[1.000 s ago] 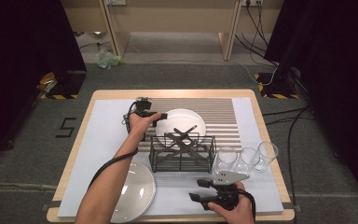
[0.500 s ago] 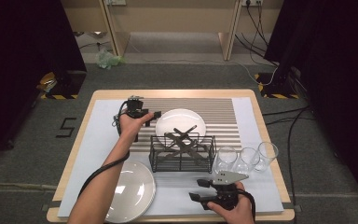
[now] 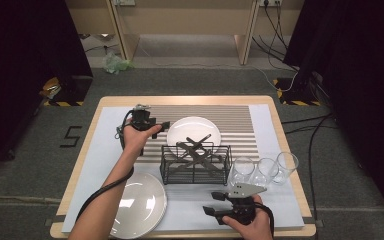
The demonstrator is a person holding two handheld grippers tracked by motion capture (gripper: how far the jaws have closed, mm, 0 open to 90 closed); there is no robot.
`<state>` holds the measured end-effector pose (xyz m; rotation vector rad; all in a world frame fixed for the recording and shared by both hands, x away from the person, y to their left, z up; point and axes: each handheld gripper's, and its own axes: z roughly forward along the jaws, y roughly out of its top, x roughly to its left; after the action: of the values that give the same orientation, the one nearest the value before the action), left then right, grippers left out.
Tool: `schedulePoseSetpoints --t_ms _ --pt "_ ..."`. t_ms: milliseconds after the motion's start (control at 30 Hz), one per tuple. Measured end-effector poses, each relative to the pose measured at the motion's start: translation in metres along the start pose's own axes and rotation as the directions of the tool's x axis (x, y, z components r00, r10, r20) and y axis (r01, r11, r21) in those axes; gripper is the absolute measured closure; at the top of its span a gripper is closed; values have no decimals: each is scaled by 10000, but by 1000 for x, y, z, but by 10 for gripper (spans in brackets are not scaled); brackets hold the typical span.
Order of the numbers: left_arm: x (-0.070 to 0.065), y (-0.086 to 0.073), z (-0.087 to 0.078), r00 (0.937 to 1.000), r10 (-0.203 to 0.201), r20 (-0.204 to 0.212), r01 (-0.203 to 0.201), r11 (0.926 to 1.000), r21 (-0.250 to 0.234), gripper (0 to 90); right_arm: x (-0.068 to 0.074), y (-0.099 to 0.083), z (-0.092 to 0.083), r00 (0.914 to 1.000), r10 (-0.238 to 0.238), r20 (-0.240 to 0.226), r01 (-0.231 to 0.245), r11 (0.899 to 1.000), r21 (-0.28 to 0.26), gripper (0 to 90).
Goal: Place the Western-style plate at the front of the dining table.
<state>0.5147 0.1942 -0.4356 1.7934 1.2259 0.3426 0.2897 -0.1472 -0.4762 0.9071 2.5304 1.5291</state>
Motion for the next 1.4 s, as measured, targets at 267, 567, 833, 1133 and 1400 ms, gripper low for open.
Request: schedulePoseSetpoints --t_ms 267,567,833,1133,1400 --pt "-8 2 -14 9996 292 4 -291 9993 -253 291 0 0 0 10000 -11 9 11 10000 5 395" --pt "-14 1 -25 9987 497 129 -491 9980 -409 297 0 0 0 10000 -5 15 5 10000 -6 394" --pt "-22 -2 -38 9969 761 204 -746 9951 -649 300 0 0 0 10000 7 25 -7 10000 -4 394" --pt "-32 -4 -50 9915 1276 259 -1252 9891 -779 302 0 0 0 10000 40 39 -40 10000 -11 394" --pt "-40 -7 -62 9862 1626 320 -1588 9825 -972 301 0 0 -1 10000 86 46 -86 10000 9 394"
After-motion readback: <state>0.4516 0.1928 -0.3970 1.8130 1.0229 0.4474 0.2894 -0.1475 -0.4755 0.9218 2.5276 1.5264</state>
